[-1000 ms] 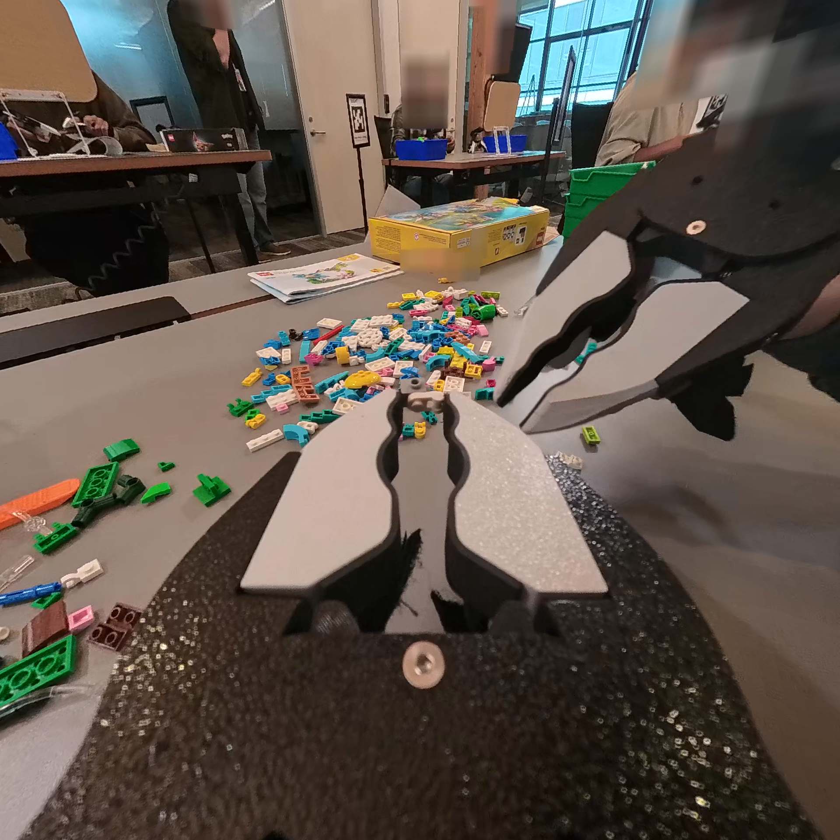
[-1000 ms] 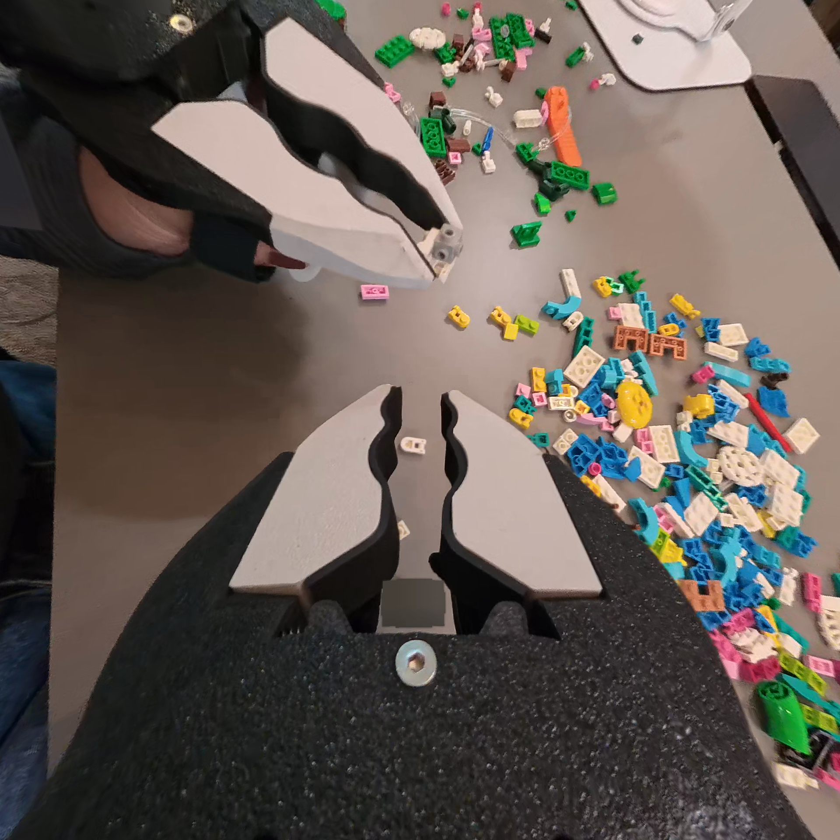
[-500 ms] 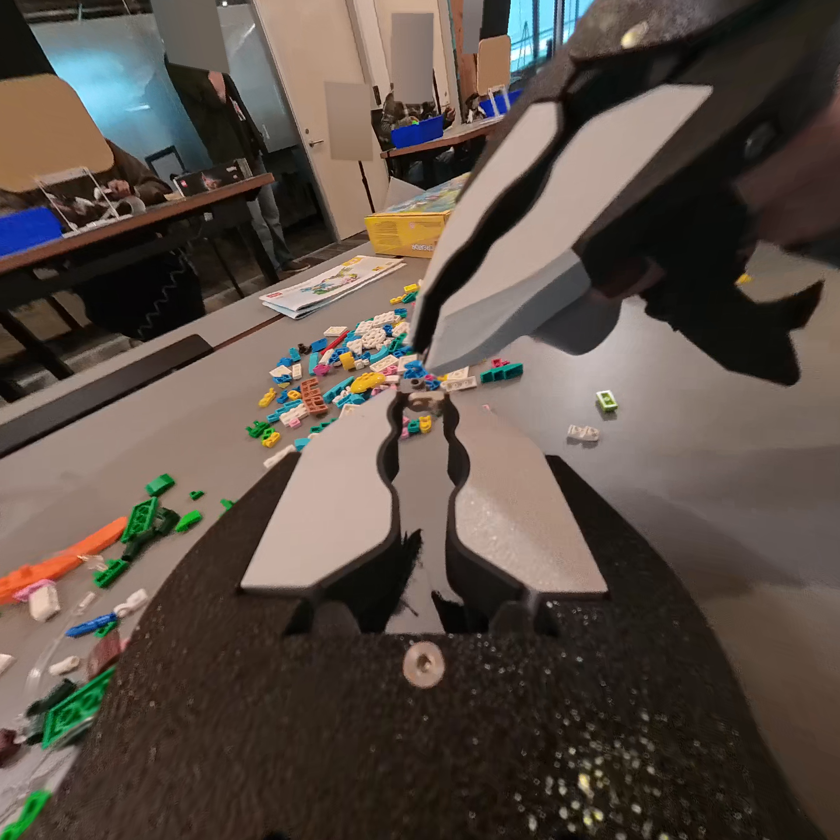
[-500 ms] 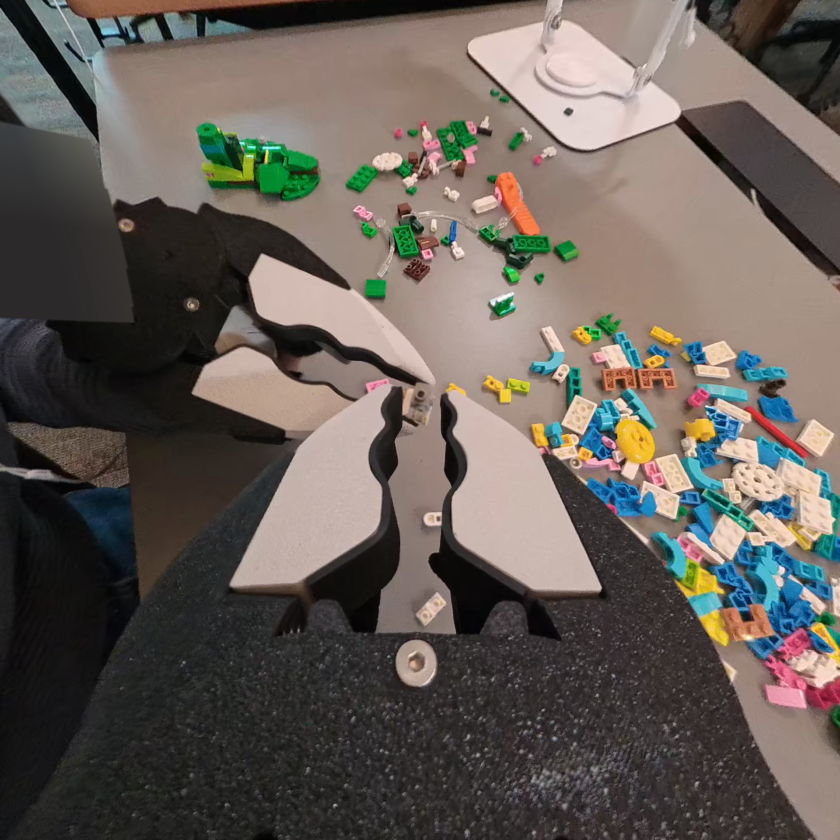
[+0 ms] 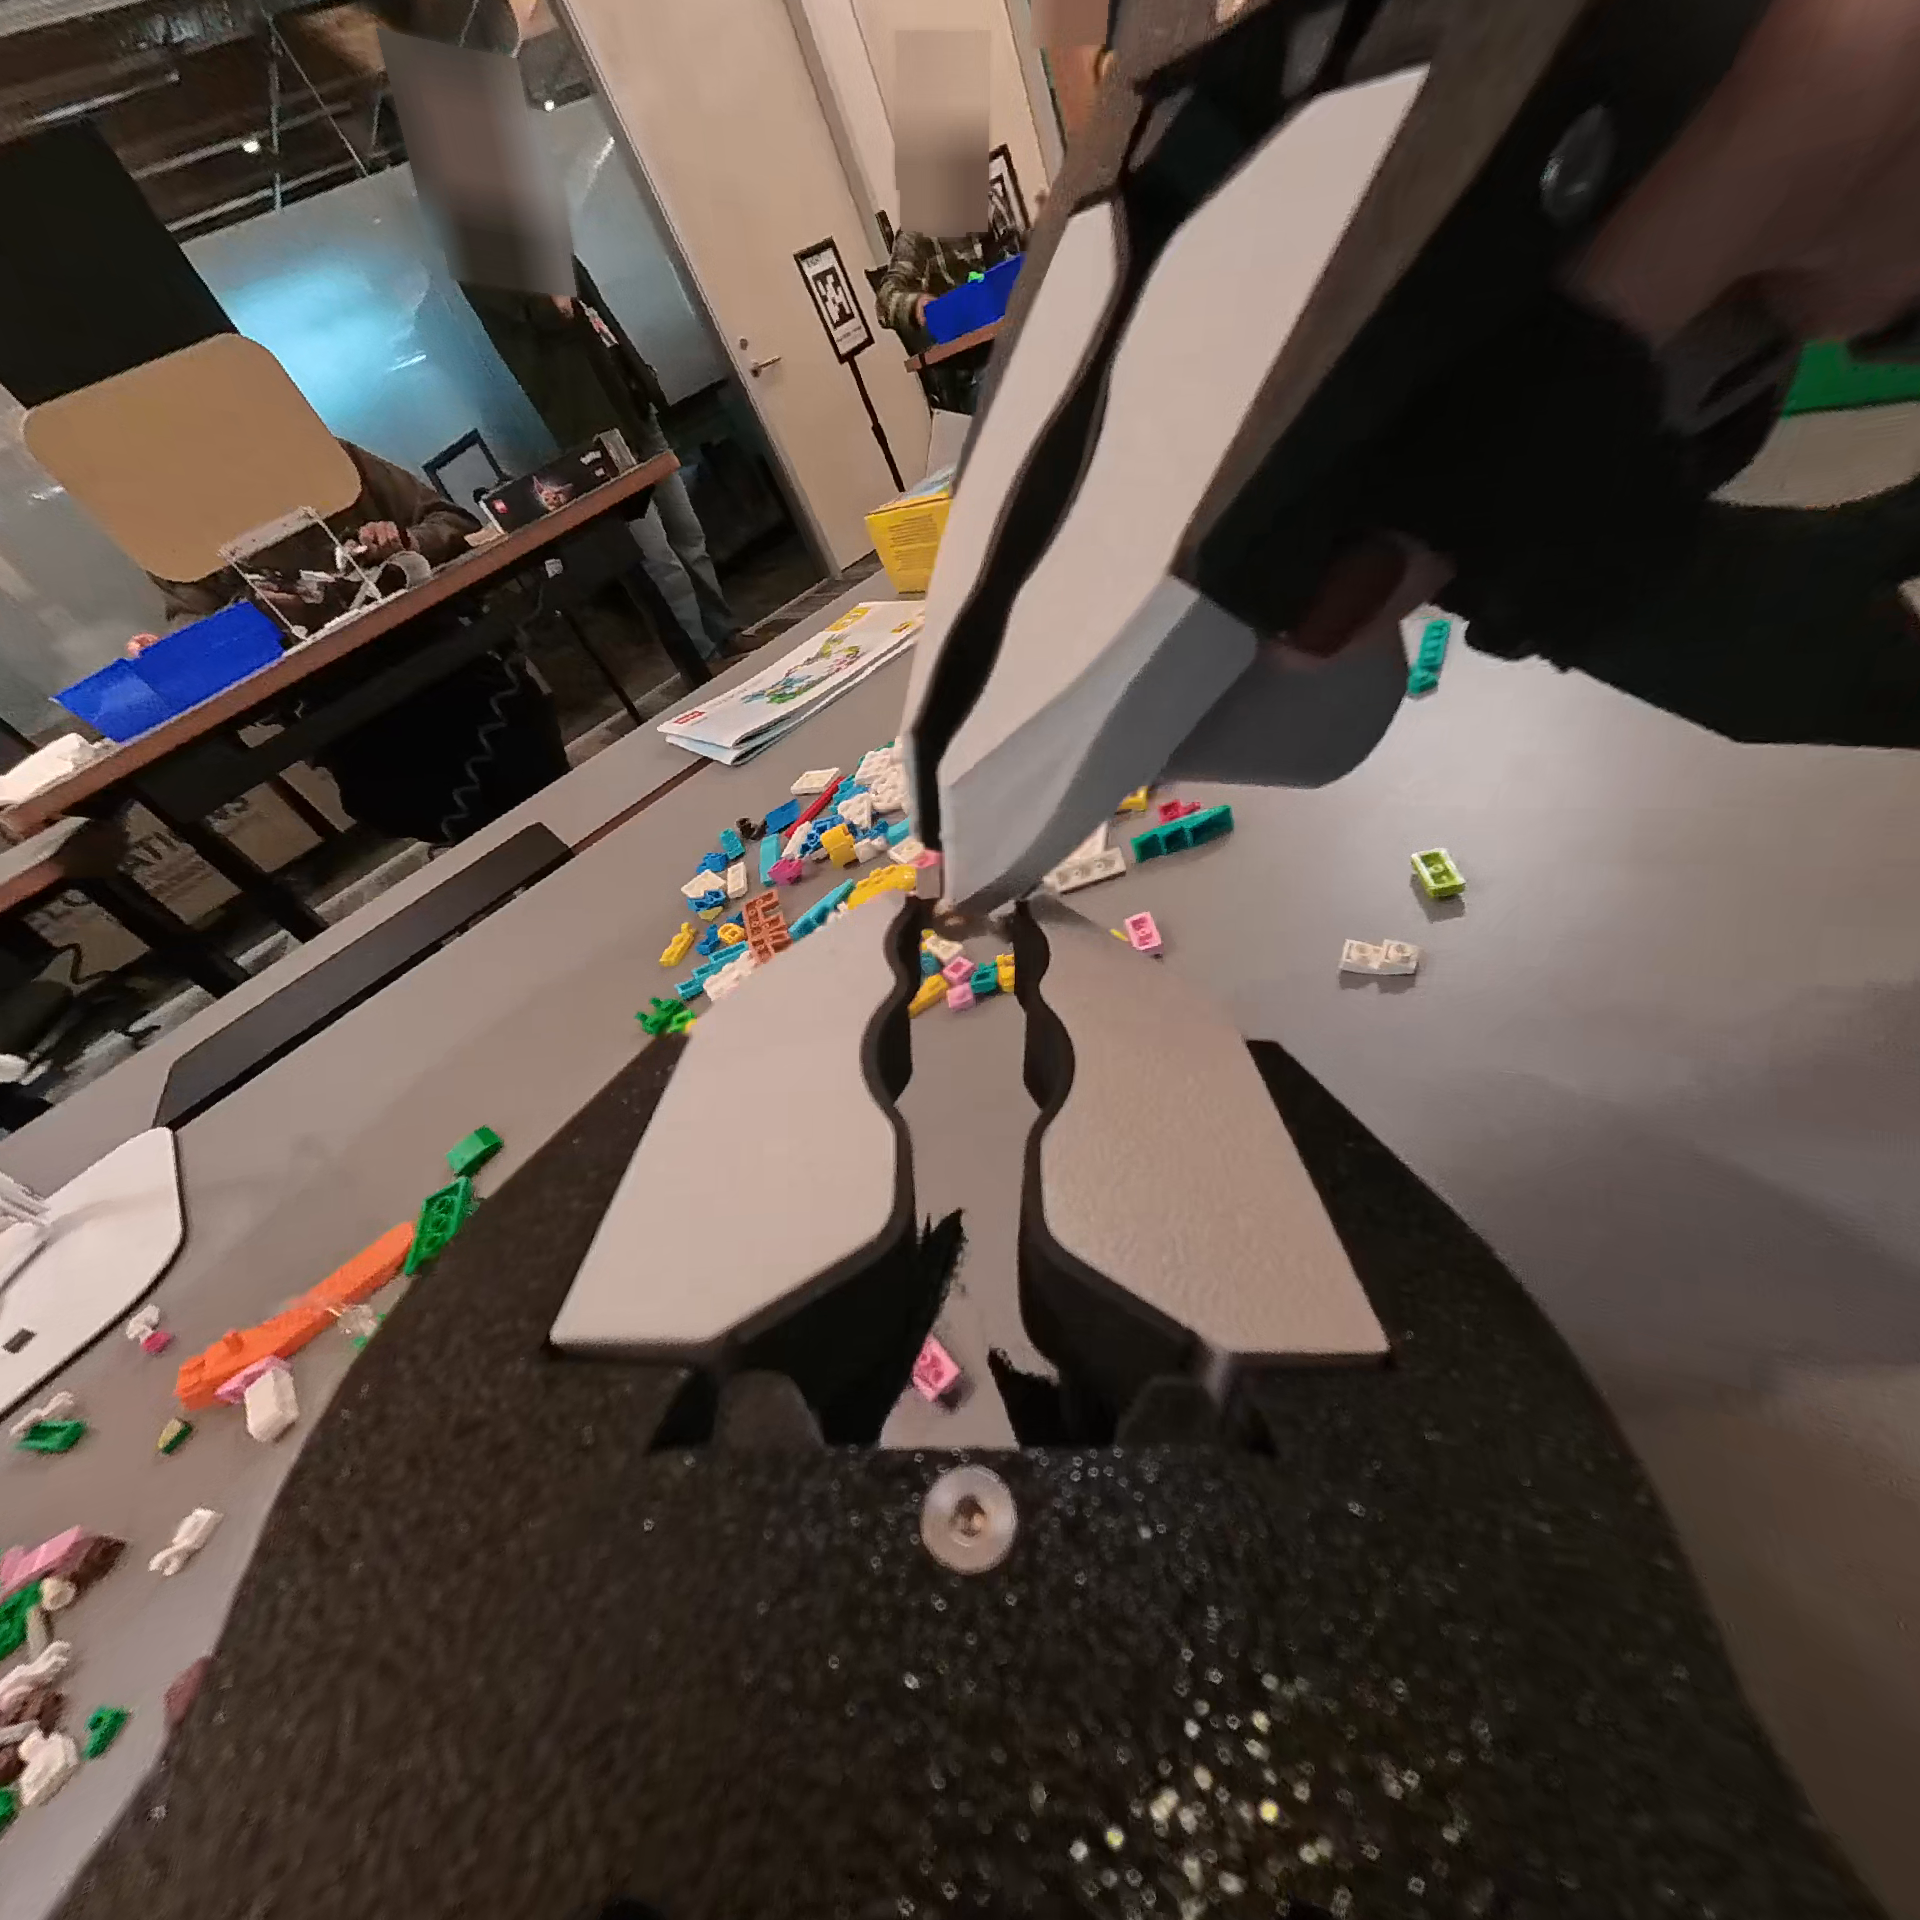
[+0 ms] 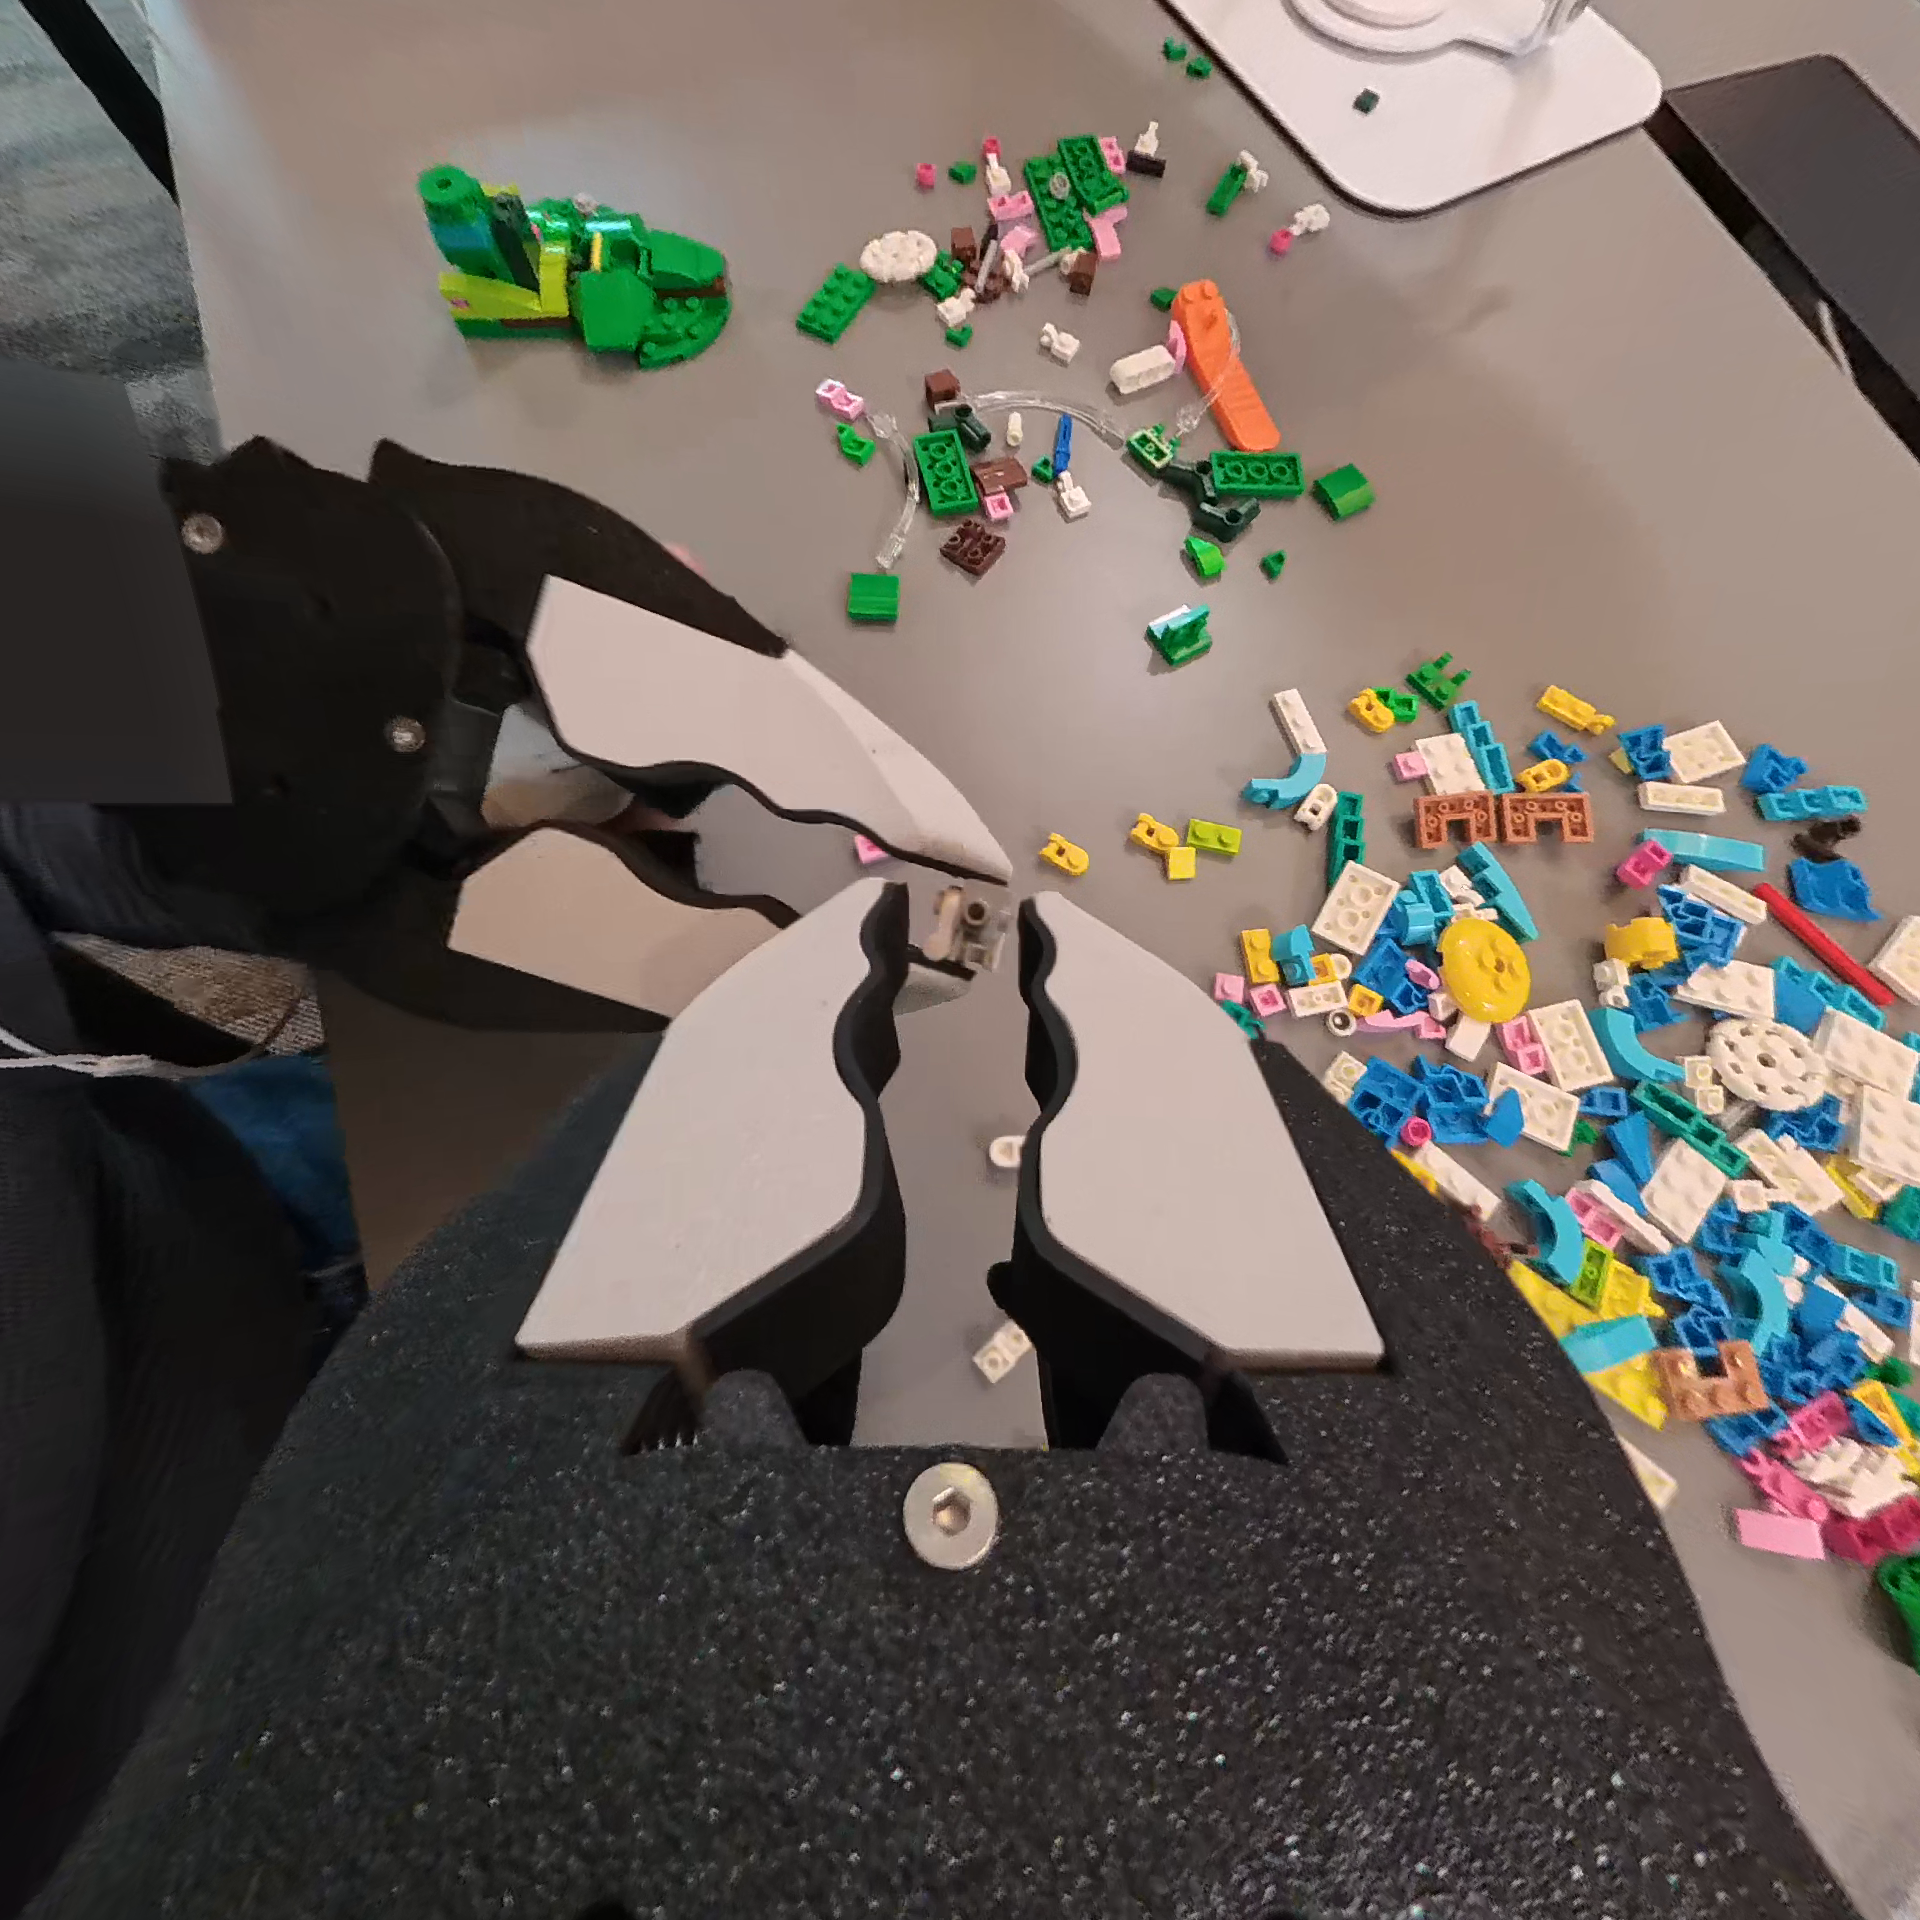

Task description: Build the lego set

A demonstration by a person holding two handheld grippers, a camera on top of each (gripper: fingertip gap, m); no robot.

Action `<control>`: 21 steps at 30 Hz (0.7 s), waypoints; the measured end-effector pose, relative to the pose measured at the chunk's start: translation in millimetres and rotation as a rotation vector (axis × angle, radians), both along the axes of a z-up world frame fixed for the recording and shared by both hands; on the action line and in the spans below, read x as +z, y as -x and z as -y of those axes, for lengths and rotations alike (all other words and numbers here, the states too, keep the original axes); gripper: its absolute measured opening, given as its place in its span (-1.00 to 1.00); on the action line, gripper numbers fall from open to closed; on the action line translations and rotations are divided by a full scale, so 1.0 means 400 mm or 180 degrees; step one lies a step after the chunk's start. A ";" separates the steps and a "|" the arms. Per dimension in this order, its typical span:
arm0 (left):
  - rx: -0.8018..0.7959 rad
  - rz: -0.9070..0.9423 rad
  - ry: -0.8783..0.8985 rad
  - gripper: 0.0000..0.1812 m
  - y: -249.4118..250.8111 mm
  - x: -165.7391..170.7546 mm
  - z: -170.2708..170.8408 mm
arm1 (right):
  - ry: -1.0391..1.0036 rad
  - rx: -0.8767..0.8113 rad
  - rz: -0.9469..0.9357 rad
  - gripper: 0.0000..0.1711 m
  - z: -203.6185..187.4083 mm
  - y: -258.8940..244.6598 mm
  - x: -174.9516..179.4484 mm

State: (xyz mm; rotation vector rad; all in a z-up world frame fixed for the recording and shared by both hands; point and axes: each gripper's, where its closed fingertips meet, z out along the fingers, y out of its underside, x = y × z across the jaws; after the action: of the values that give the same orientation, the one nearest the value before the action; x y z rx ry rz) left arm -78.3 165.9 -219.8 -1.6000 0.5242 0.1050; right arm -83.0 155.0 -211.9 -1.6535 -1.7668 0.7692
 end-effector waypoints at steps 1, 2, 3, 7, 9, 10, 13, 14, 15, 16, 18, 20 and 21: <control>0.0005 -0.0039 -0.0030 -0.82 -0.001 0.003 0.001 | -0.0042 -0.0032 0.0065 -0.76 -0.005 -0.003 -0.005; 0.0014 -0.0076 -0.0050 -0.82 -0.002 0.004 0.002 | -0.0072 -0.0056 0.0125 -0.77 -0.008 -0.005 -0.009; 0.0024 -0.0119 -0.0042 -0.82 -0.003 0.001 0.001 | -0.0077 -0.0066 0.0164 -0.77 -0.007 -0.006 -0.011; 0.0056 -0.0246 -0.0100 -0.82 -0.004 0.005 0.003 | -0.0085 -0.0098 0.0266 -0.78 -0.006 -0.006 -0.012; 0.0075 -0.0357 -0.0156 -0.82 -0.006 0.009 0.004 | -0.0060 -0.0082 0.0320 -0.79 -0.002 -0.005 -0.014; 0.0082 -0.0421 -0.0184 -0.82 -0.009 0.010 0.006 | -0.0043 -0.0069 0.0354 -0.80 0.001 -0.005 -0.017; 0.0116 -0.0585 -0.0213 -0.82 -0.011 0.008 0.006 | -0.0066 -0.0034 0.0454 -0.81 0.003 -0.007 -0.025; 0.0093 -0.0558 -0.0207 -0.82 -0.013 0.007 0.006 | -0.0070 -0.0014 0.0469 -0.82 0.003 -0.009 -0.025; 0.0063 -0.0509 -0.0212 -0.82 -0.016 0.009 0.006 | -0.0076 0.0019 0.0460 -0.82 0.003 -0.010 -0.022; 0.0028 -0.0433 -0.0221 -0.81 -0.018 0.011 0.006 | -0.0084 0.0057 0.0456 -0.82 0.002 -0.012 -0.019; -0.0139 -0.0228 -0.0111 -0.73 -0.028 0.003 0.004 | -0.0275 0.0195 0.0476 -0.82 -0.010 -0.023 -0.014; -0.0349 -0.0035 0.0048 -0.57 -0.039 -0.010 0.002 | -0.0448 0.0464 0.0555 -0.82 -0.014 -0.042 -0.017; -0.0429 0.0018 0.0122 -0.52 -0.041 -0.017 0.001 | -0.0535 0.0698 0.0607 -0.83 -0.007 -0.055 -0.025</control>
State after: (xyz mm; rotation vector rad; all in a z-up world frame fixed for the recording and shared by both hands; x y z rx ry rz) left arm -61.9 165.6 -226.7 -1.5971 0.6314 -0.0111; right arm -61.1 157.7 -221.9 -1.4791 -2.1113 0.5527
